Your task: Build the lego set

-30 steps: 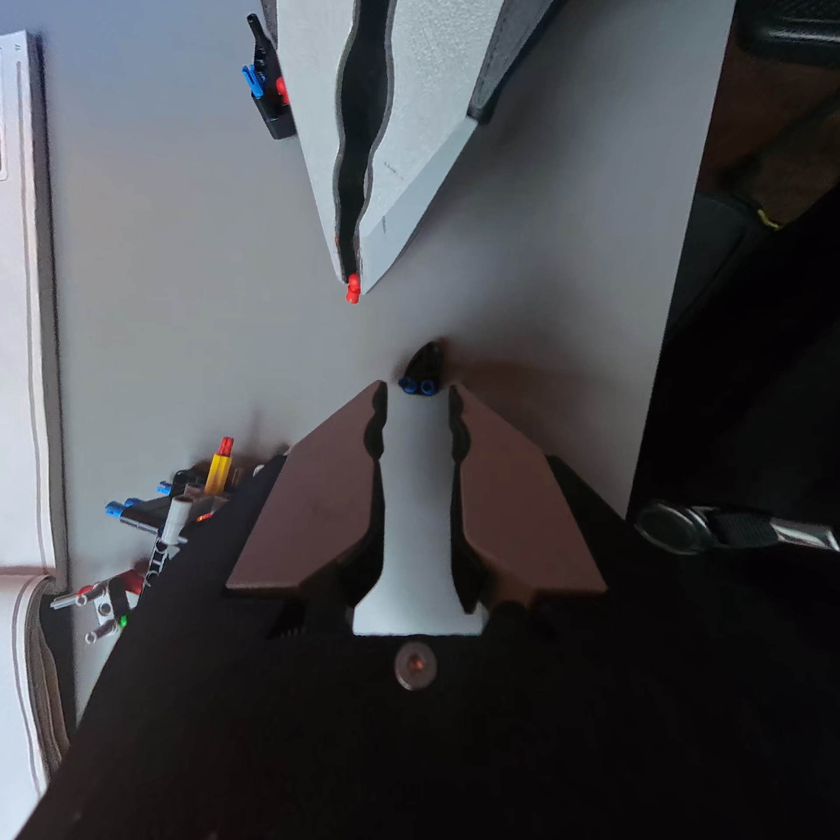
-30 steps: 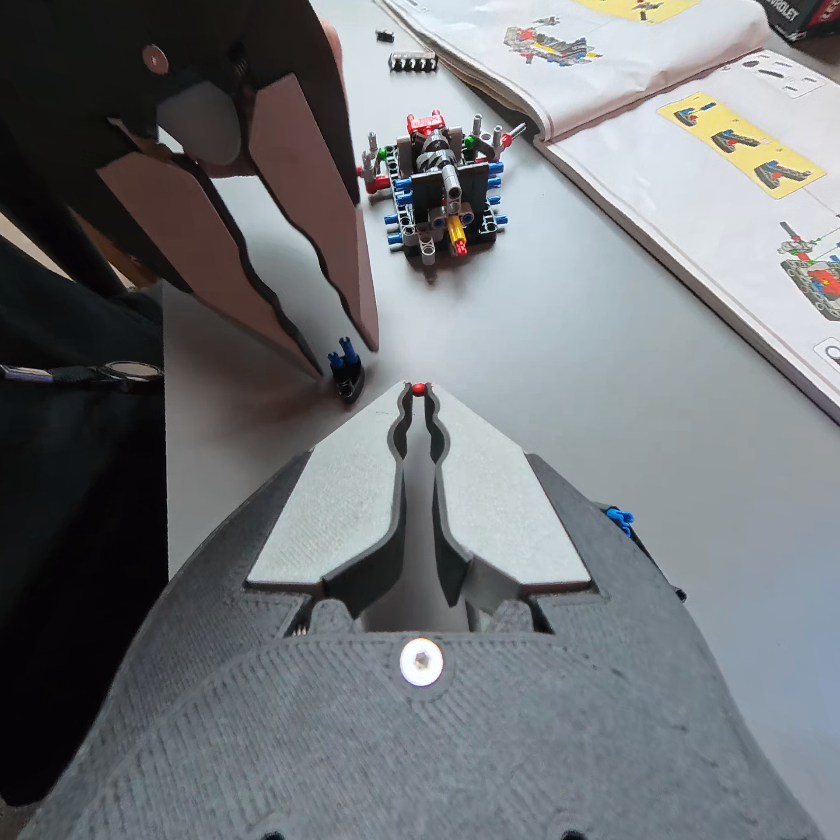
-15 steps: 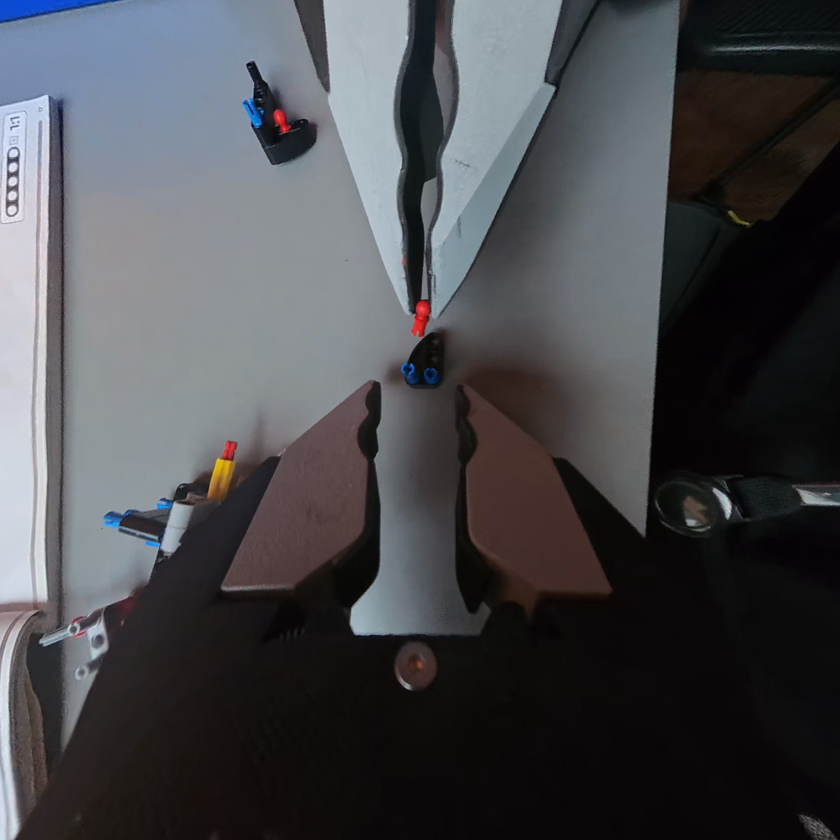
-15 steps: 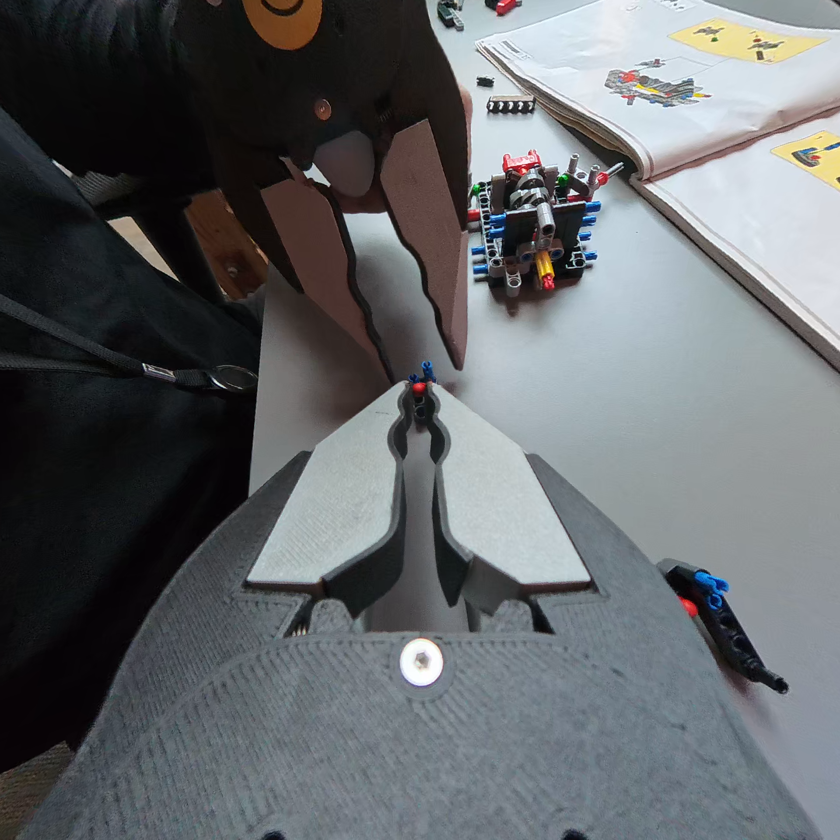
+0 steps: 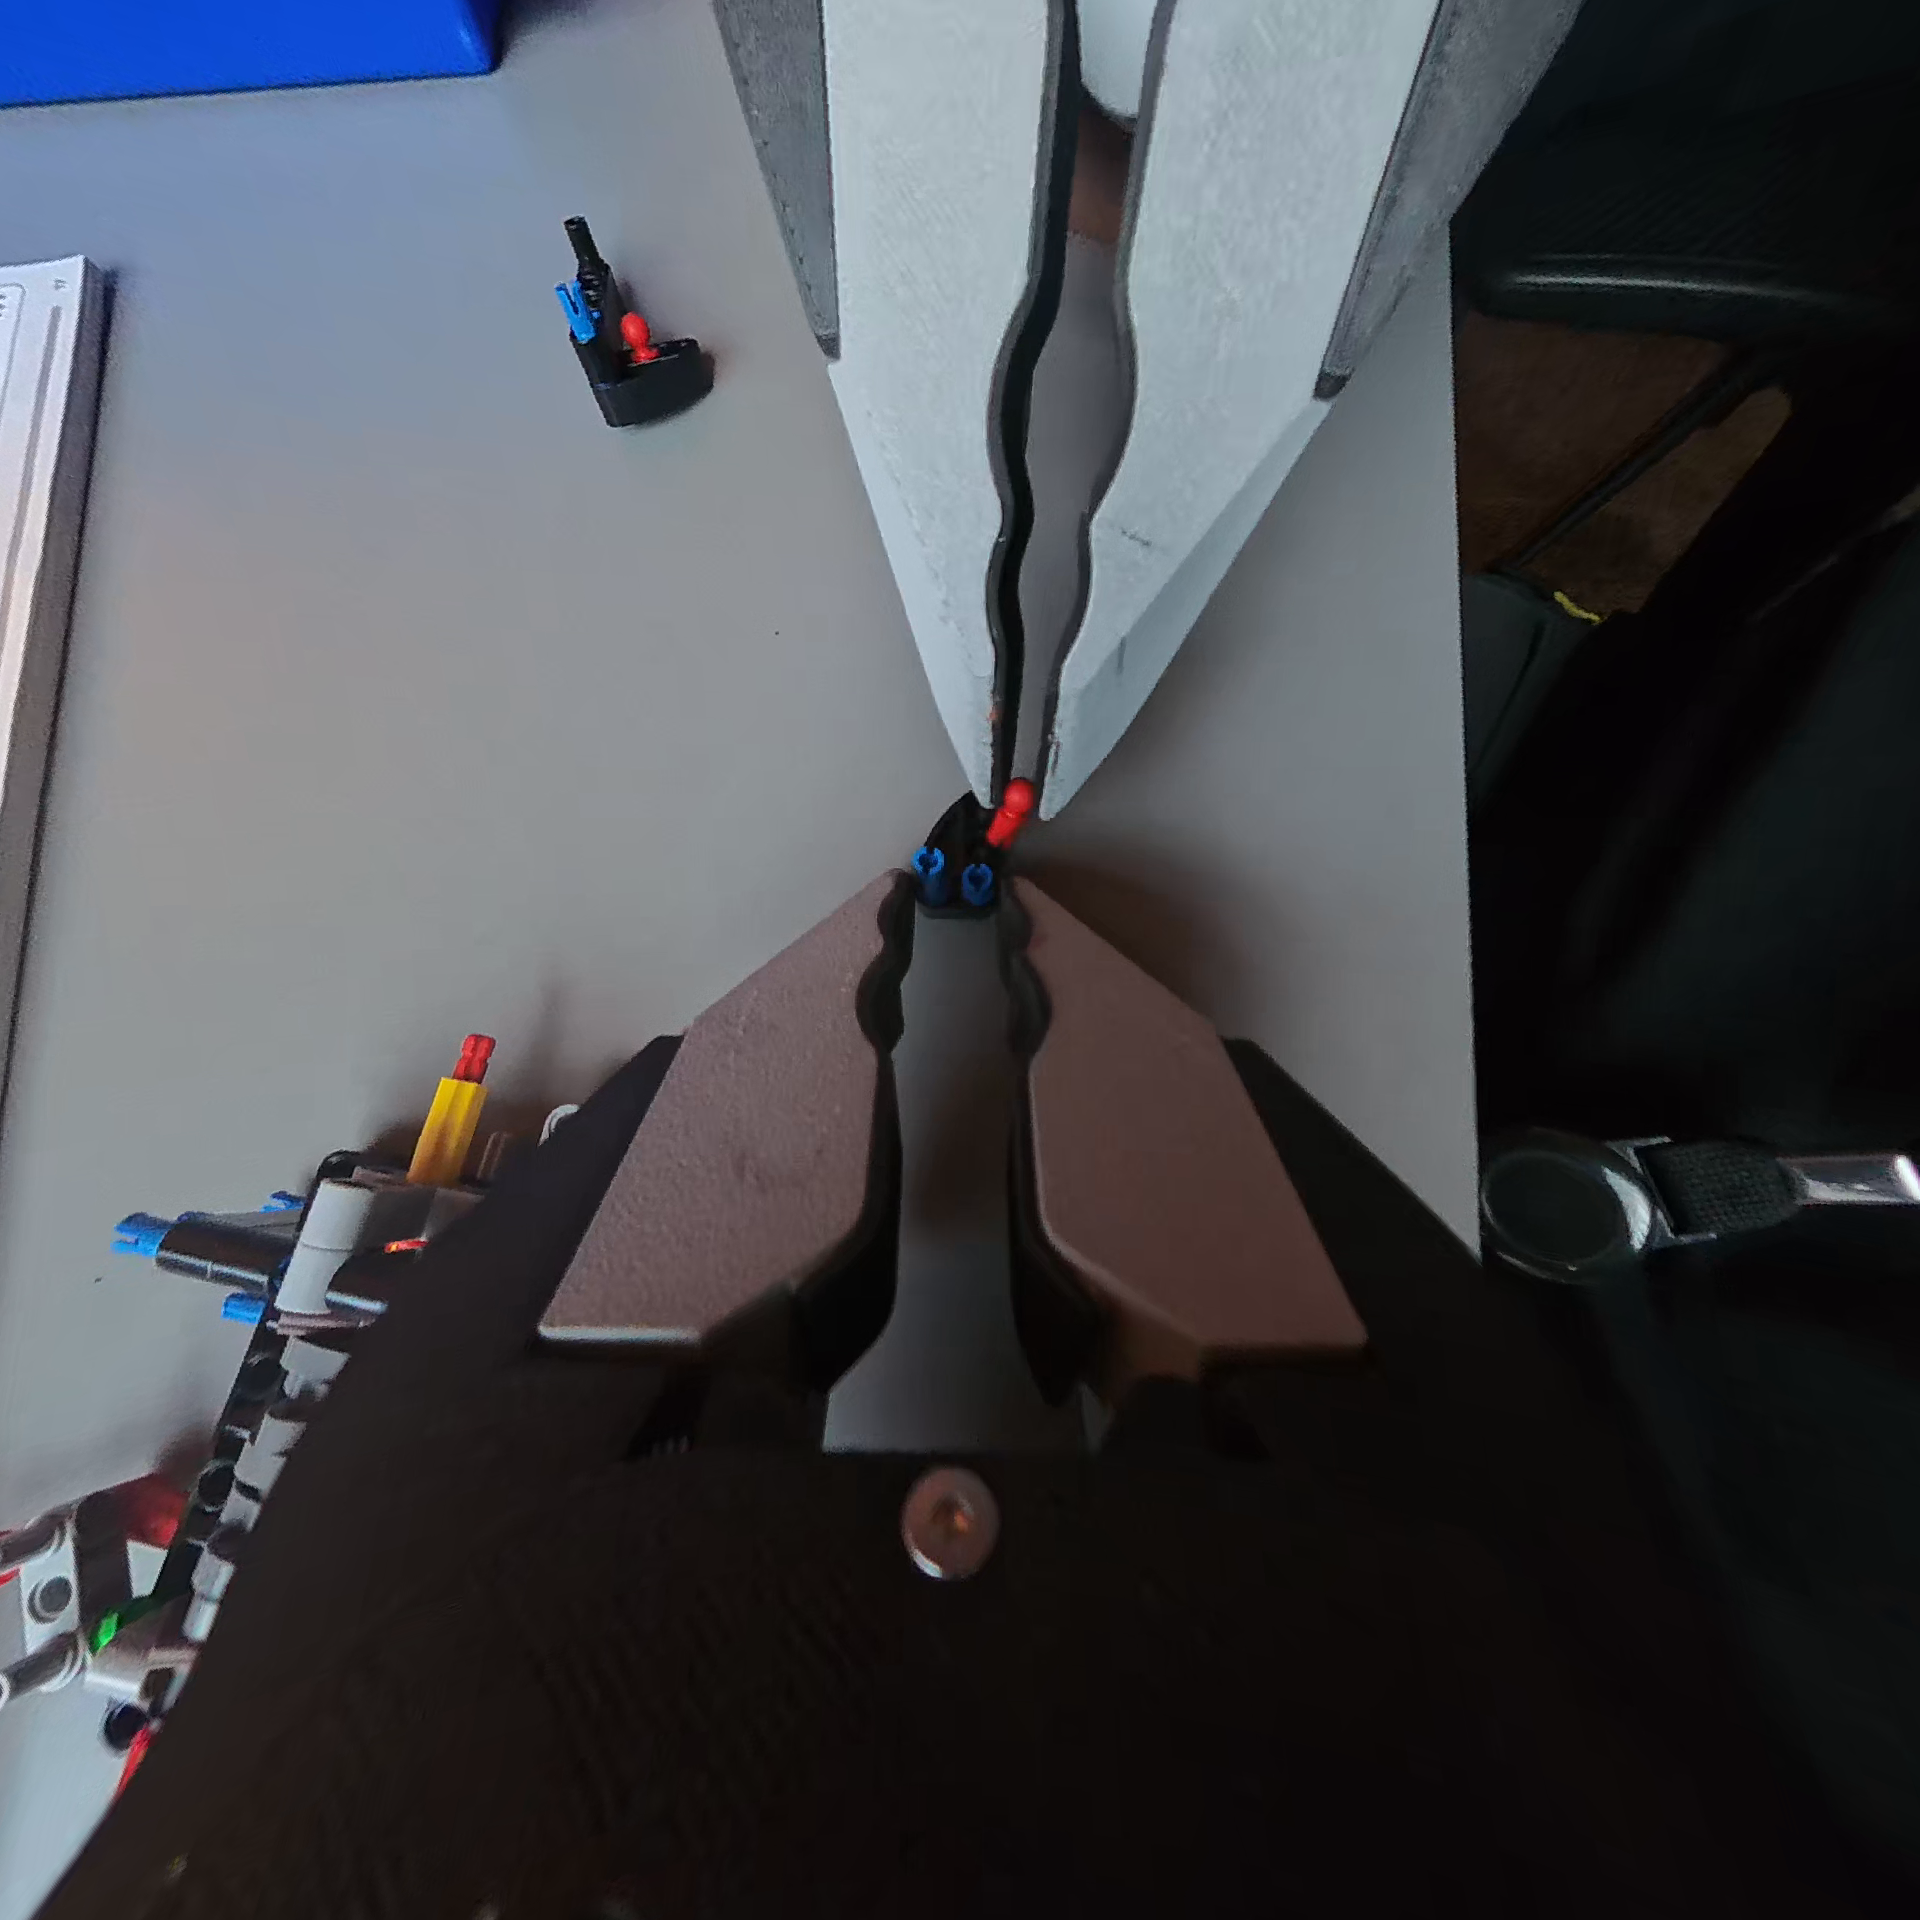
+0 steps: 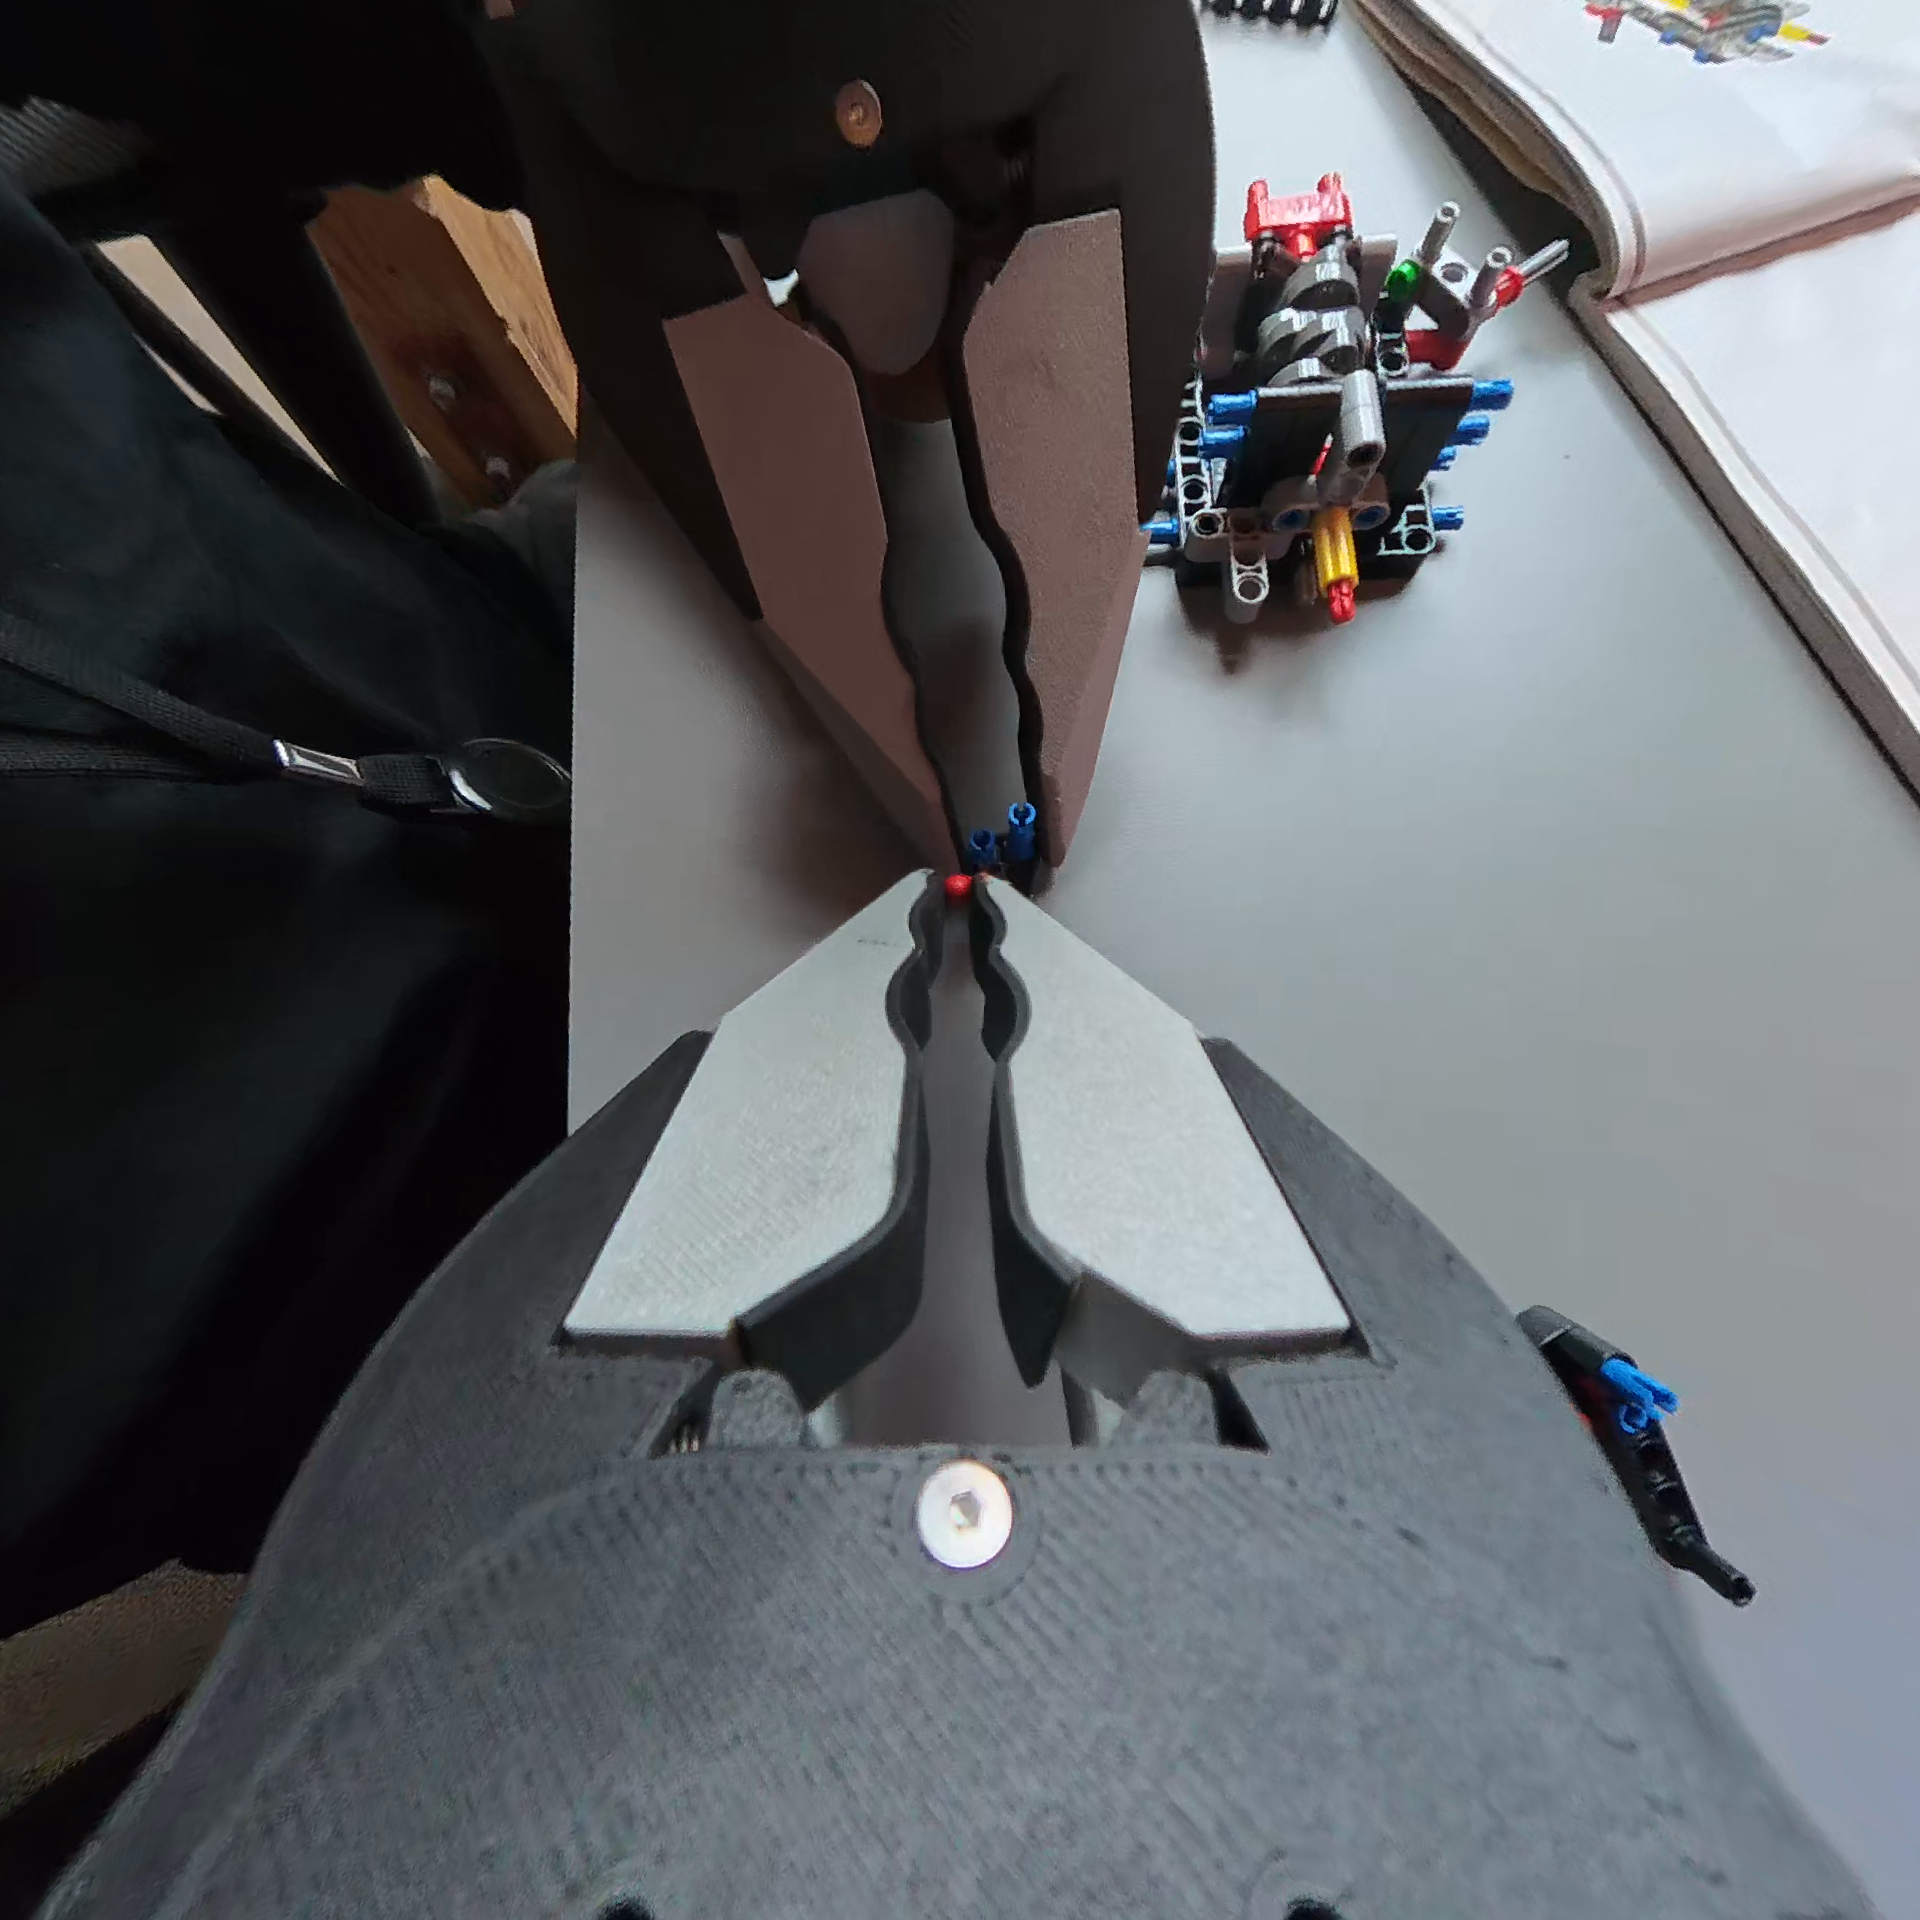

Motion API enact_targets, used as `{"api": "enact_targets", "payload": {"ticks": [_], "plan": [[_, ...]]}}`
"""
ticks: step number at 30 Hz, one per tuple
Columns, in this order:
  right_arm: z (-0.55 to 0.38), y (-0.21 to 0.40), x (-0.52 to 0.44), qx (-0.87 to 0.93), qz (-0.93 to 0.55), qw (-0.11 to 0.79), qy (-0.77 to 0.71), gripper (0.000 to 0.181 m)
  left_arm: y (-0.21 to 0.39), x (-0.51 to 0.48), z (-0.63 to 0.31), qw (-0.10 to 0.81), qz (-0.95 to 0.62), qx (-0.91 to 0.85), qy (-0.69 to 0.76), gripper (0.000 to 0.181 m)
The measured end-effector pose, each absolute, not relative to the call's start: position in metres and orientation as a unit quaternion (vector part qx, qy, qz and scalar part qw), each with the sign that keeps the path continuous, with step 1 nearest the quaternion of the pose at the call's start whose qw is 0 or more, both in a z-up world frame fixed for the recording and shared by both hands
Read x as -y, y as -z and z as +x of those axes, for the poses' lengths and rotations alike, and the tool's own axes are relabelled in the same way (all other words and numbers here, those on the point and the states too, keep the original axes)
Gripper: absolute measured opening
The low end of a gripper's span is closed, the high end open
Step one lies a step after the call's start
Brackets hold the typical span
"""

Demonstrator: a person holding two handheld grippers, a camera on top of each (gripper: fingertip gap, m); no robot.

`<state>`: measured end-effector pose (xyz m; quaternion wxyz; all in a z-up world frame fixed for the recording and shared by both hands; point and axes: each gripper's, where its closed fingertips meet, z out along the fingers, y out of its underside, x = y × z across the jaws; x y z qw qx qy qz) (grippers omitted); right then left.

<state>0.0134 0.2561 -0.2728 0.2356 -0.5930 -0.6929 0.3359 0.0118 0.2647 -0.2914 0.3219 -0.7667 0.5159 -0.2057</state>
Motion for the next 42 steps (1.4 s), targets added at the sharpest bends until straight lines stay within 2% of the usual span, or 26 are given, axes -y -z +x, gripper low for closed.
{"api": "enact_targets", "payload": {"ticks": [2,6,8,13,17,22,29,36,42], "plan": [[0.013,0.275,-0.255,0.695,-0.596,0.228,-0.332,0.001,0.291,-0.264,0.012,0.317,-0.772,-0.509,0.212,0.013],[0.013,0.275,-0.259,0.681,-0.608,0.228,-0.338,0.001,0.29,-0.261,0.009,0.326,-0.768,-0.514,0.199,0.028],[0.014,0.27,-0.263,0.662,-0.618,0.231,-0.356,0.001,0.287,-0.261,0.007,0.339,-0.764,-0.518,0.181,0.03],[0.015,0.244,-0.263,0.592,-0.624,0.216,-0.462,0.001,0.261,-0.26,0.012,0.398,-0.74,-0.513,0.176,0.018],[0.016,0.229,-0.257,0.569,-0.605,0.201,-0.519,0.001,0.246,-0.257,0.02,0.416,-0.729,-0.508,0.194,0.017],[0.015,0.231,-0.252,0.586,-0.599,0.206,-0.505,0.001,0.24,-0.255,0.024,0.422,-0.723,-0.498,0.226,0.002],[0.014,0.229,-0.254,0.581,-0.596,0.216,-0.511,0.001,0.242,-0.258,0.024,0.417,-0.734,-0.479,0.239,0.001],[0.013,0.227,-0.255,0.615,-0.576,0.278,-0.462,0.001,0.241,-0.258,0.025,0.406,-0.744,-0.453,0.278,0.001],[0.013,0.226,-0.256,0.625,-0.569,0.292,-0.448,0.001,0.24,-0.258,0.026,0.408,-0.741,-0.45,0.286,0.001]]}}
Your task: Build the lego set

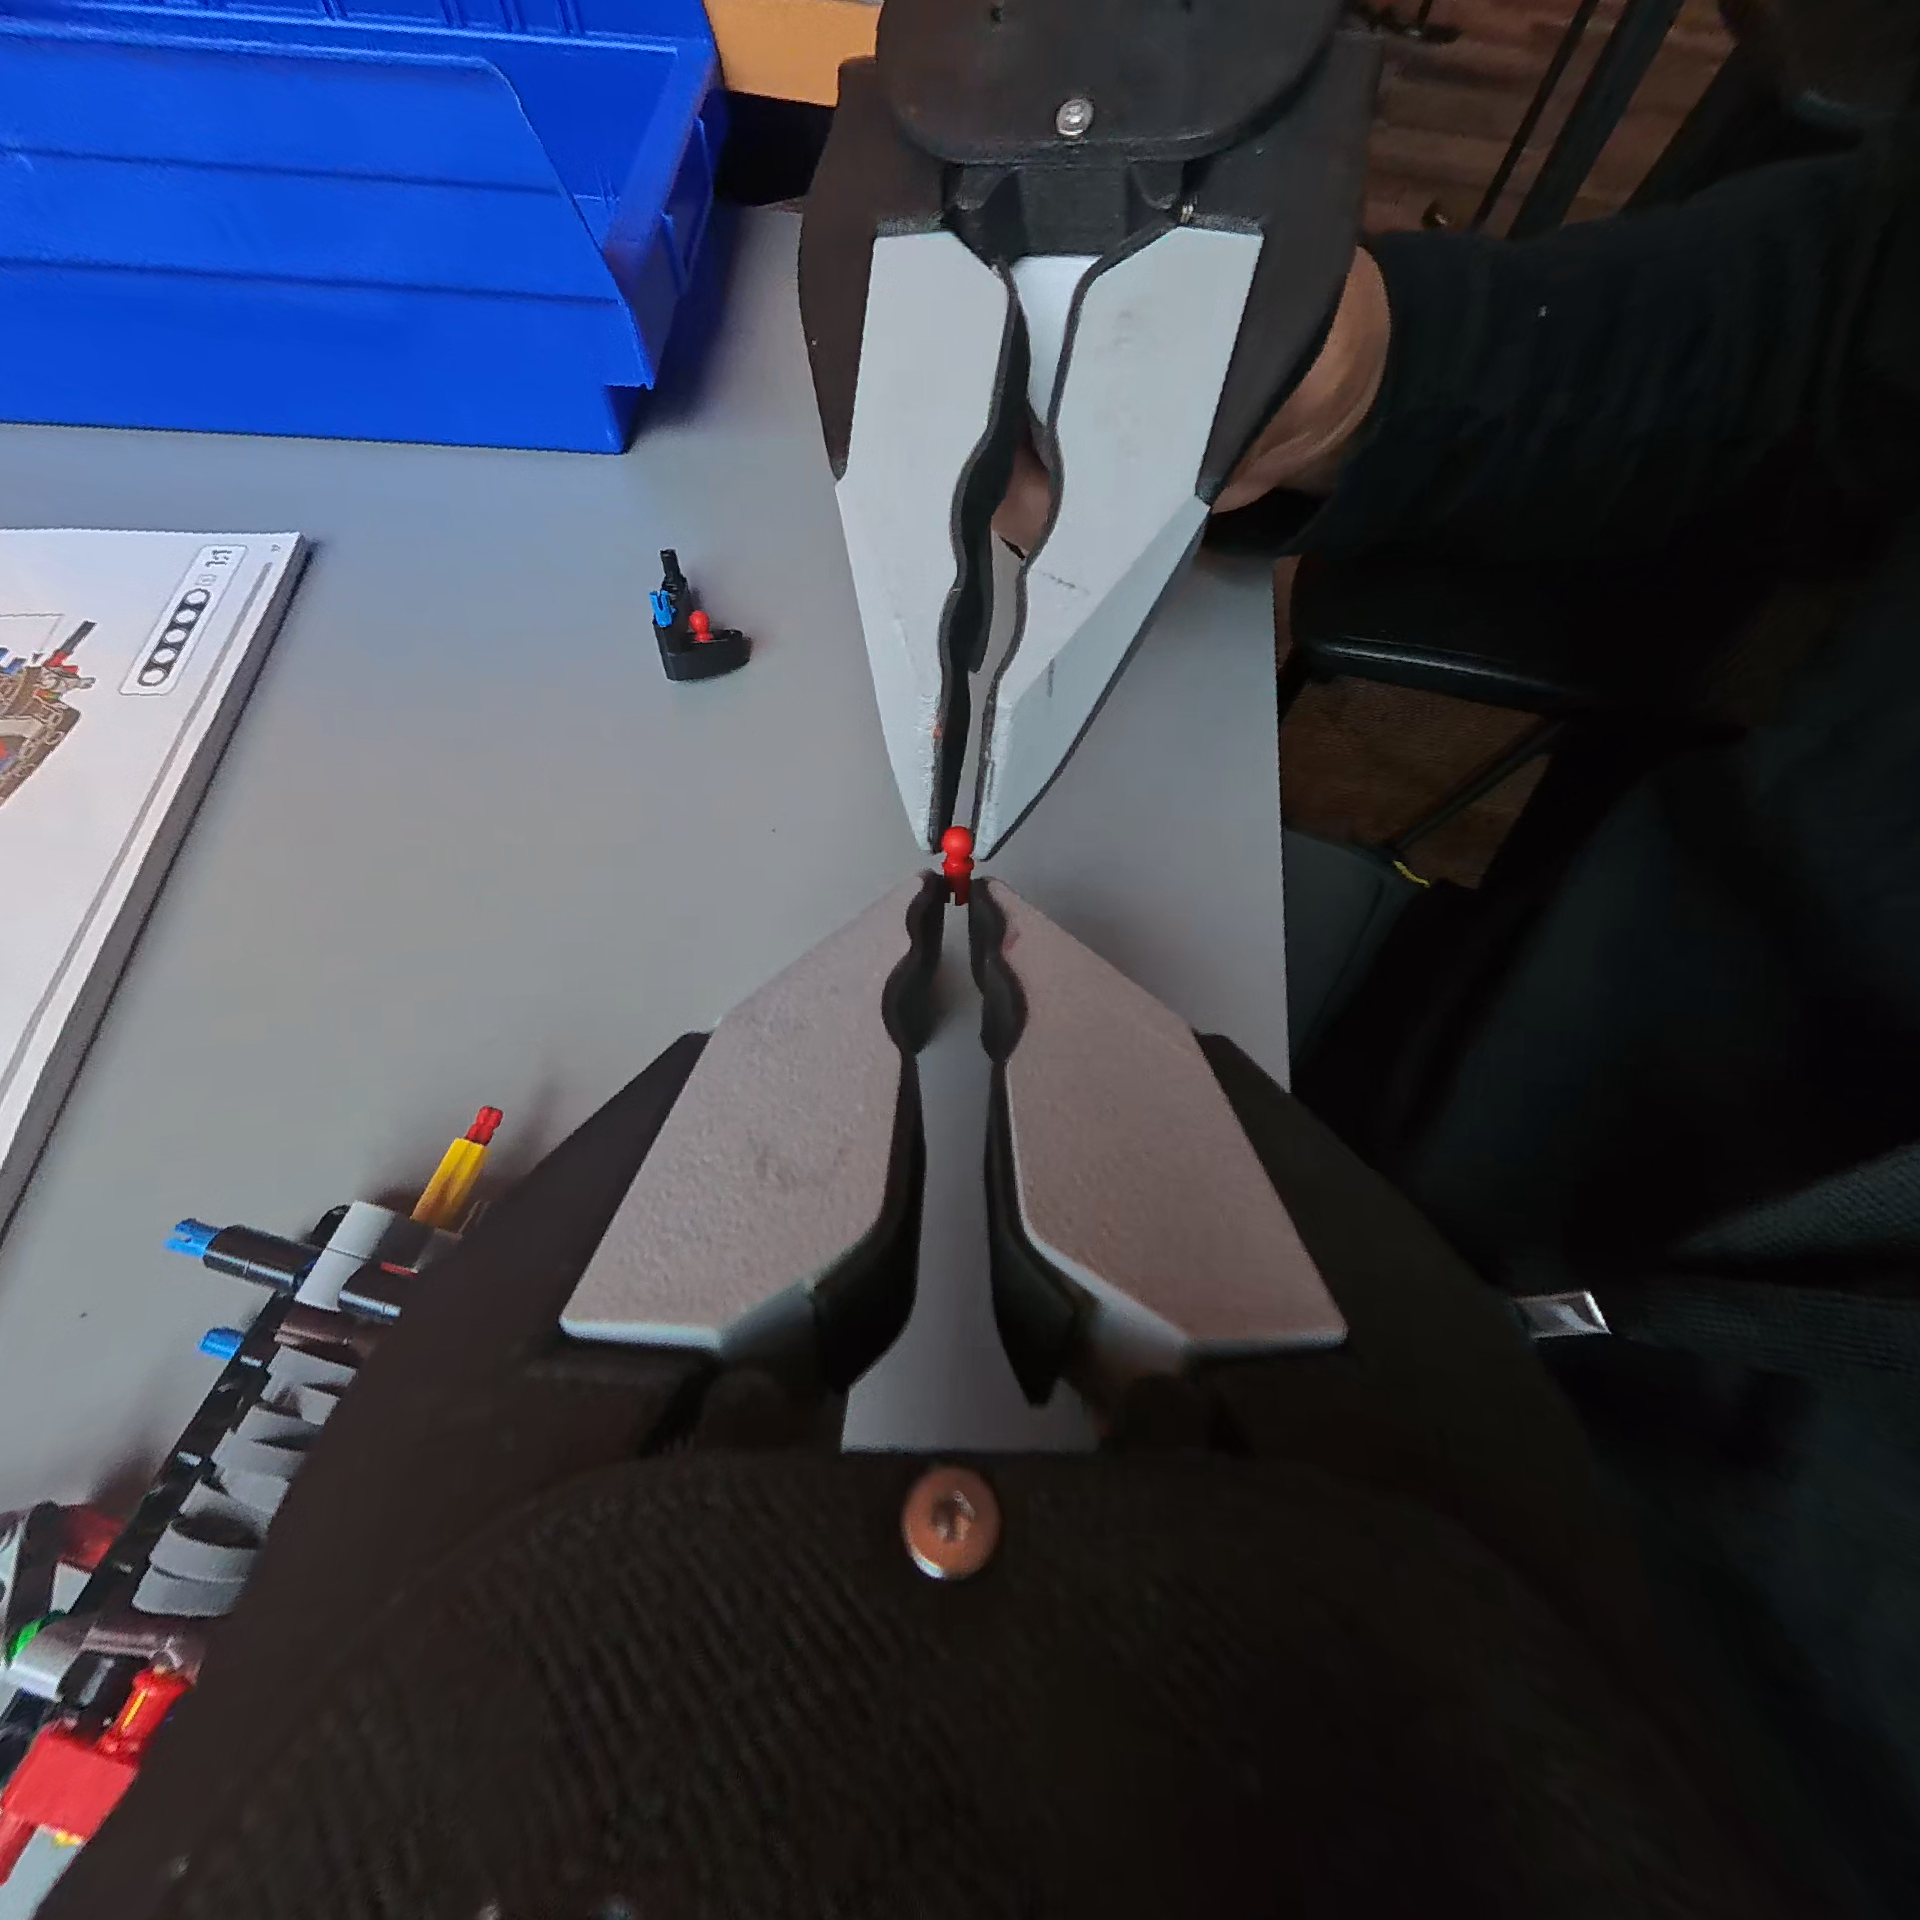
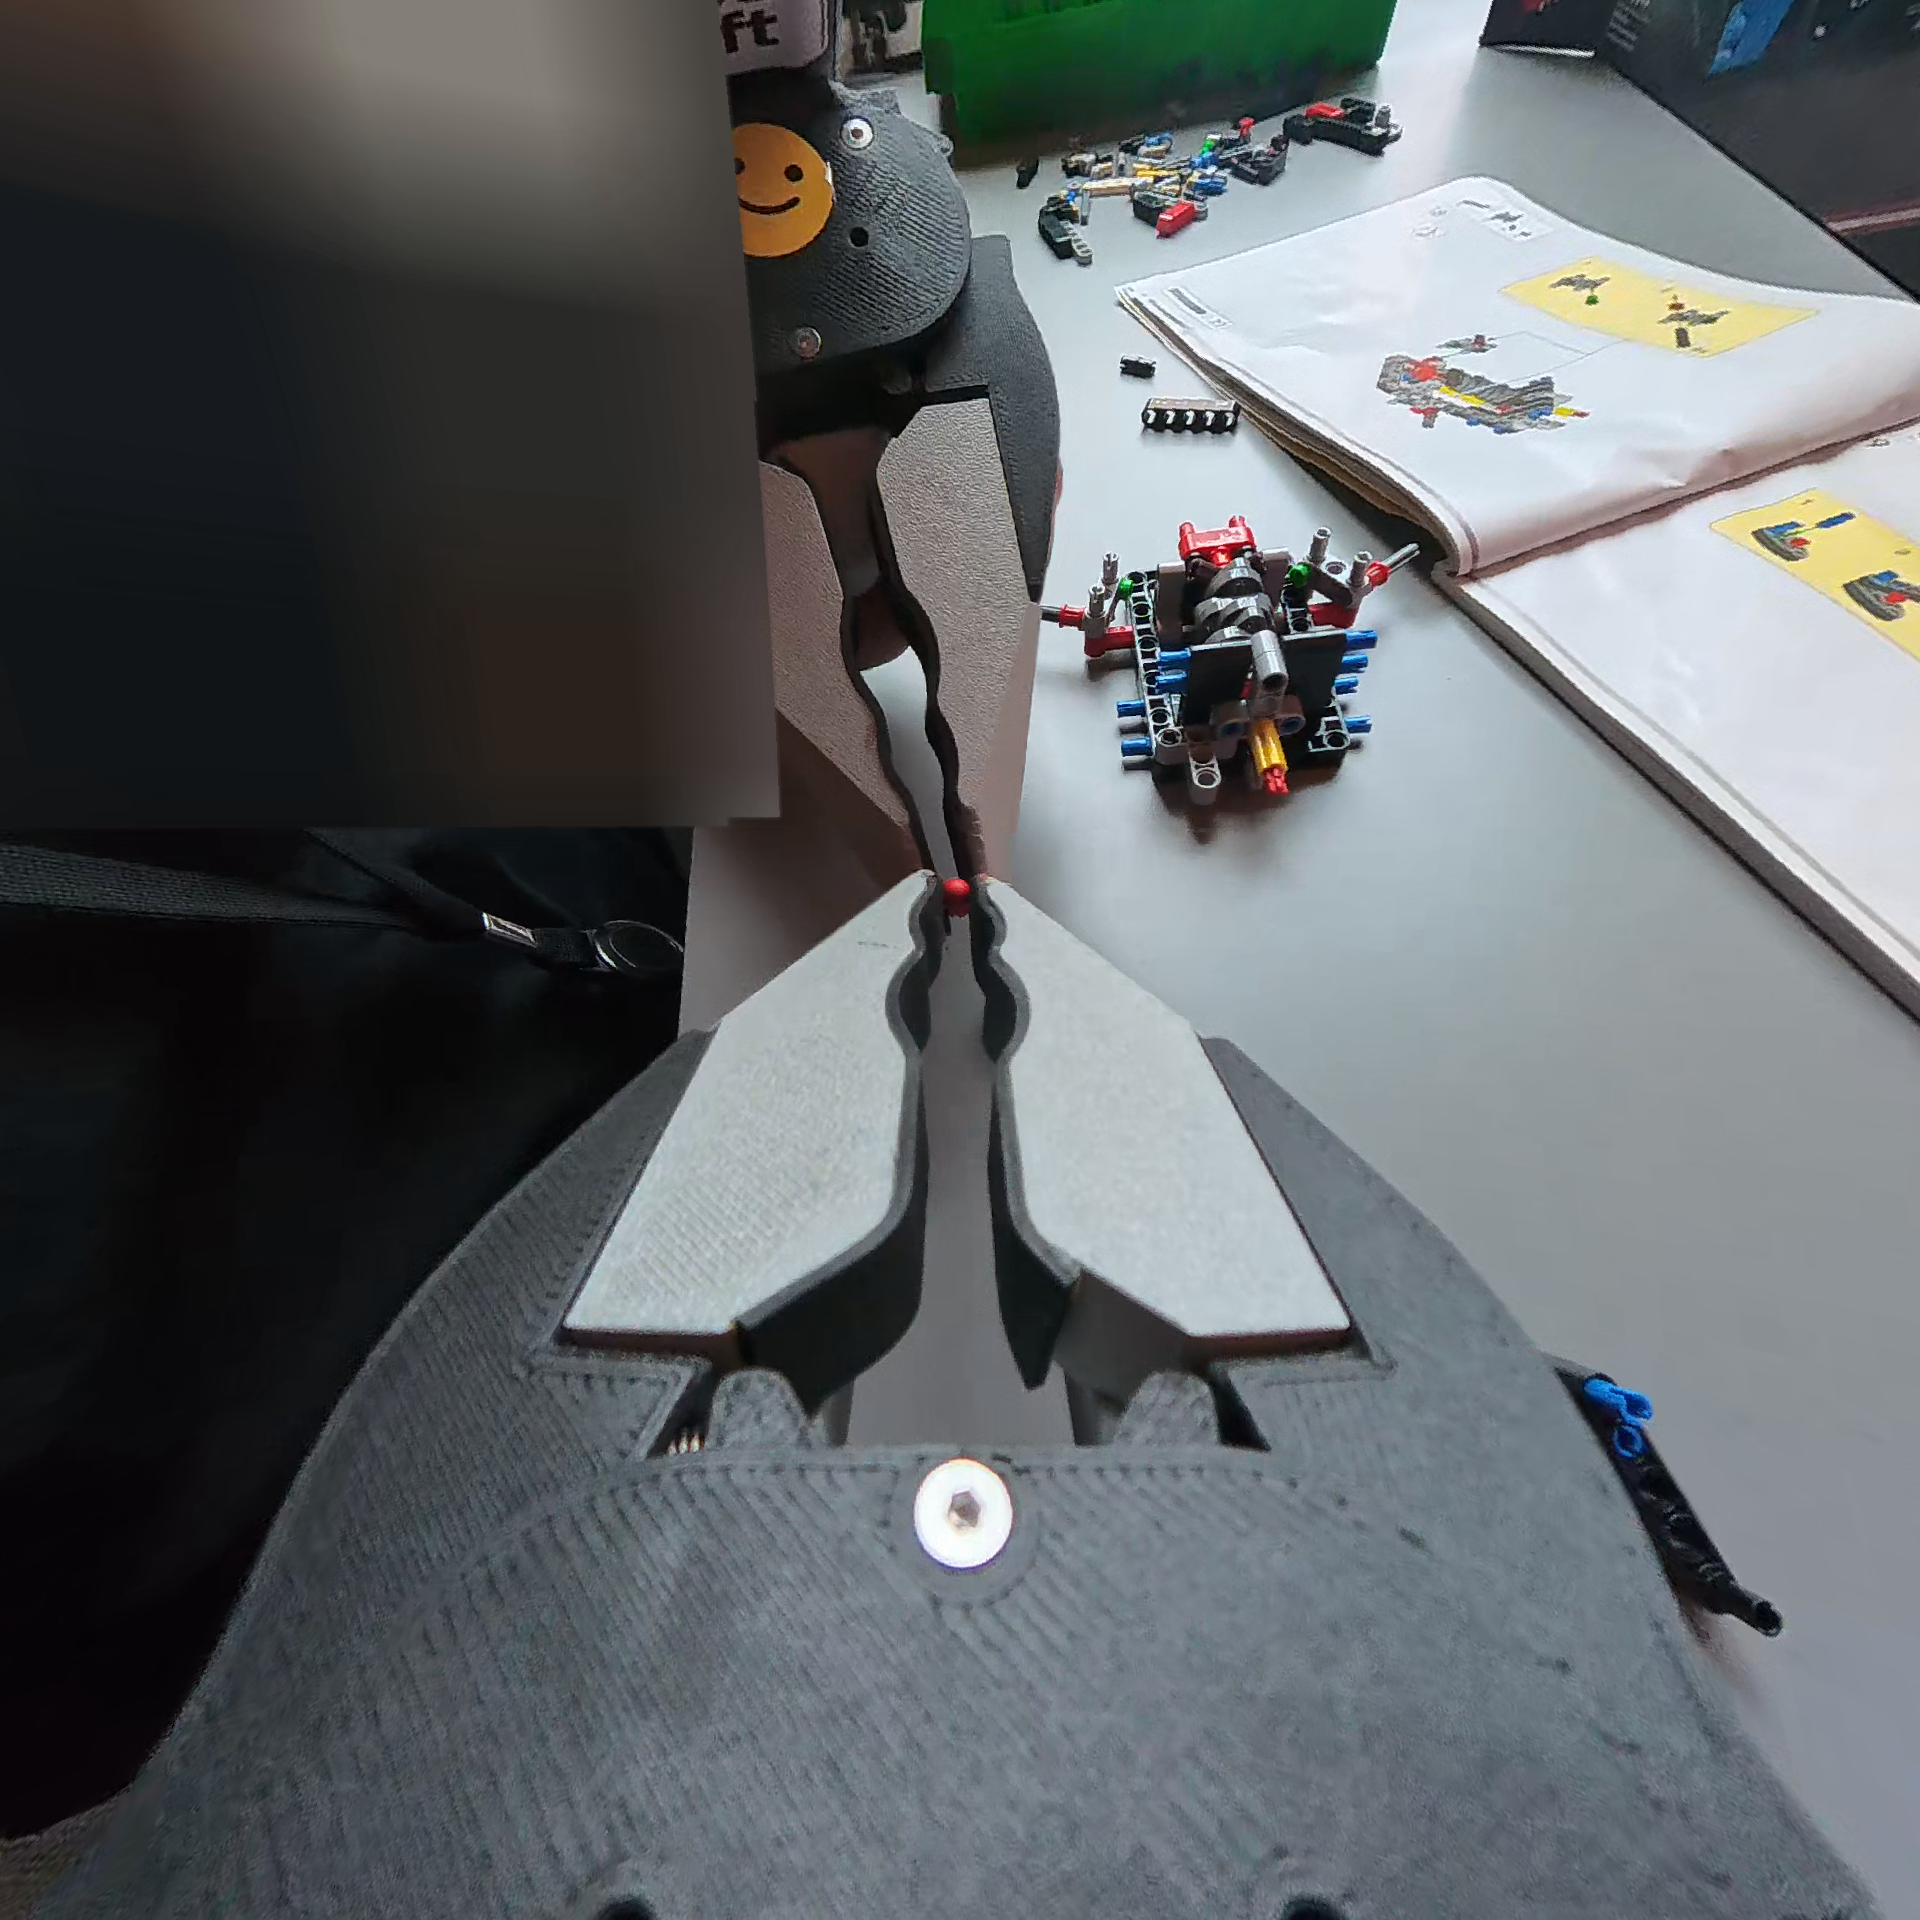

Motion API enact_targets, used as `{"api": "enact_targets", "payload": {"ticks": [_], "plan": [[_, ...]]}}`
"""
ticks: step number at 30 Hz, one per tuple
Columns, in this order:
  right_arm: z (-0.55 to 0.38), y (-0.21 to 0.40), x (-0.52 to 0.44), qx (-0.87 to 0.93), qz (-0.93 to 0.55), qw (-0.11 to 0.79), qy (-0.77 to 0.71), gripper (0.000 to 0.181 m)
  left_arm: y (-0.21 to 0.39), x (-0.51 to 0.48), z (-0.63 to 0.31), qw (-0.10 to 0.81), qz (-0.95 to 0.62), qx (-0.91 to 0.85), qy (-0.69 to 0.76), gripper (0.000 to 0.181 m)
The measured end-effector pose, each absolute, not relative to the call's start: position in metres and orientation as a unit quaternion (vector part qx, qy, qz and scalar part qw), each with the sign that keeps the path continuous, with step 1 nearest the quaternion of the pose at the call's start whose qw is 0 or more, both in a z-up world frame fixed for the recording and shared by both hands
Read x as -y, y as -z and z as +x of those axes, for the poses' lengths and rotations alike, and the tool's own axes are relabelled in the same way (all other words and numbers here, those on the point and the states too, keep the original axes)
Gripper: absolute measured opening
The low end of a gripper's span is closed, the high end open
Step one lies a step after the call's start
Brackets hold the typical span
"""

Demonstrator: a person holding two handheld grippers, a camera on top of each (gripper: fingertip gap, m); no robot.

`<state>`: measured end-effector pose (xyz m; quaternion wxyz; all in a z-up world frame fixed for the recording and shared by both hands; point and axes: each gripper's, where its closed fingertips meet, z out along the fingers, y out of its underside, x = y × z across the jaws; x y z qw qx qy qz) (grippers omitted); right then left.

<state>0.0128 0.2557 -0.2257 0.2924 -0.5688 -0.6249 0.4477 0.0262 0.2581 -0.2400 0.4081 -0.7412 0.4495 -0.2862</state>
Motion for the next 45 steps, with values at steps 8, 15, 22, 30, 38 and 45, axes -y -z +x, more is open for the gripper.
{"api": "enact_targets", "payload": {"ticks": [8,15,22,30,38,45], "plan": [[0.013,0.23,-0.252,0.659,-0.553,0.309,-0.405,0.001,0.244,-0.254,0.028,0.386,-0.748,-0.443,0.309,0.002],[0.015,0.239,-0.26,0.661,-0.571,0.304,-0.381,0.001,0.25,-0.257,0.015,0.376,-0.763,-0.45,0.271,0.024],[0.015,0.257,-0.267,0.661,-0.584,0.276,-0.381,0.001,0.278,-0.264,0.007,0.349,-0.775,-0.479,0.222,0.037],[0.013,0.265,-0.266,0.654,-0.584,0.257,-0.405,0.001,0.291,-0.265,0.014,0.325,-0.77,-0.504,0.218,0.014],[0.01,0.271,-0.262,0.673,-0.575,0.253,-0.39,0.0,0.292,-0.265,0.014,0.318,-0.768,-0.506,0.231,0.013],[0.009,0.274,-0.261,0.688,-0.567,0.256,-0.375,0.001,0.292,-0.264,0.014,0.318,-0.767,-0.507,0.232,0.013]]}}
